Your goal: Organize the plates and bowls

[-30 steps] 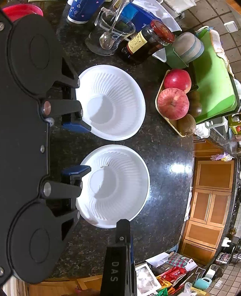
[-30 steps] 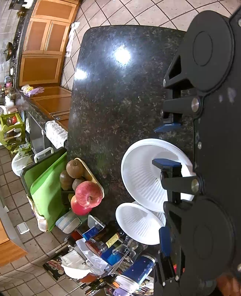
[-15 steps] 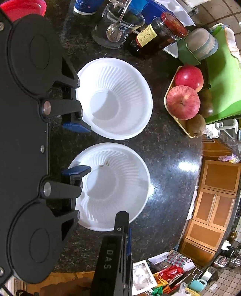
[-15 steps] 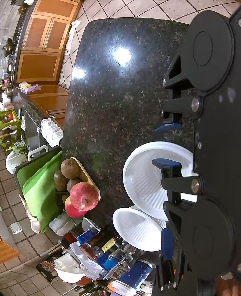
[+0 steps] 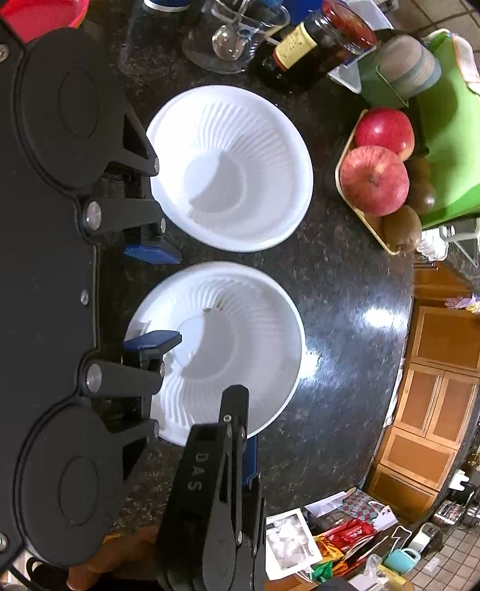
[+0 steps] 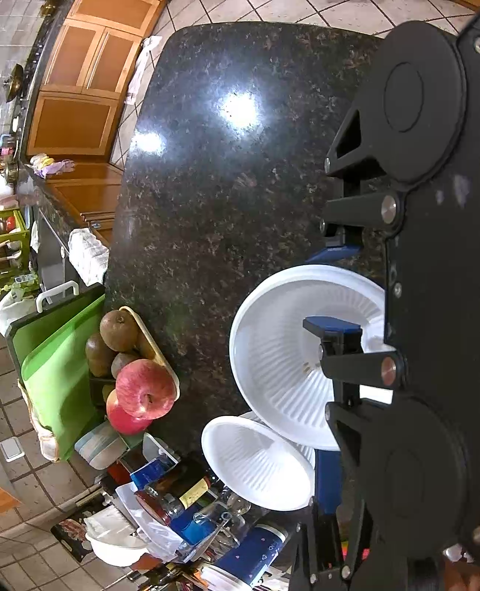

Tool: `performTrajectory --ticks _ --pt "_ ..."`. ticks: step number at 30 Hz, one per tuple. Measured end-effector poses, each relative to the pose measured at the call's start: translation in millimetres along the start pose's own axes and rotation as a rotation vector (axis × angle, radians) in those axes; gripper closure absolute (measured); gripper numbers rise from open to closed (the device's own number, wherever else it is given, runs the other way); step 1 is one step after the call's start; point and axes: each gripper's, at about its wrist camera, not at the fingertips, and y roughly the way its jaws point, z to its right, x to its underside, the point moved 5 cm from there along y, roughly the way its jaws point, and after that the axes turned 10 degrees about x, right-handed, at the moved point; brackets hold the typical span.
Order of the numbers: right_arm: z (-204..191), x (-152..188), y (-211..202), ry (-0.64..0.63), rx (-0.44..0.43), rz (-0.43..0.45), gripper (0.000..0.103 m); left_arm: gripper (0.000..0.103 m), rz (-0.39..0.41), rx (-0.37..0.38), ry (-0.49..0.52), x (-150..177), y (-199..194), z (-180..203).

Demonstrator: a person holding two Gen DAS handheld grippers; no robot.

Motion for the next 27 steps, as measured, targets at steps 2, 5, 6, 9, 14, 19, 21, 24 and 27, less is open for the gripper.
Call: performTrajectory --ticks 2,5,6,9,14,19,21,24,27 --pt "-1.1 0.5 1.0 -0.002 -0.002 -0.003 0.068 0.054 -0.003 -0.004 0.016 -1.4 3.1 3.5" --pt "-3.5 -0.3 2.9 -0.011 0.012 0.003 0.067 0.054 -0.008 -0.017 0.023 -3.8 8.1 5.6" --pt "-4.3 -0.8 3.3 -0.018 0.018 0.008 0.067 0.054 -0.01 -0.02 0.025 -4.5 9.5 5.7" --pt "-5.1 -1.9 6.4 -0.021 0.026 0.01 0.068 0.054 -0.013 -0.024 0.021 -5.6 12.7 4.3" --pt "-3.7 -0.5 9.9 -0.025 0.043 0.006 0.078 0.057 -0.016 -0.023 0.004 -5.6 16.6 1.4" --pt "-1.1 5.9 5.7 -0.021 0.053 -0.005 0.082 0.065 -0.013 -0.018 0.001 -3.6 12.8 2.1" --pt "0.0 10.6 2.3 -0.019 0.059 -0.009 0.083 0.067 -0.015 -0.012 0.006 -1.6 10.3 3.4" --pt "0.6 20.7 -4.9 -0.02 0.067 -0.015 0.083 0.072 -0.027 -0.004 0.022 5.2 5.5 6.4" --pt "0.7 33.5 -14.1 -0.017 0.066 -0.021 0.084 0.073 -0.031 0.005 0.054 14.4 0.0 11.0"
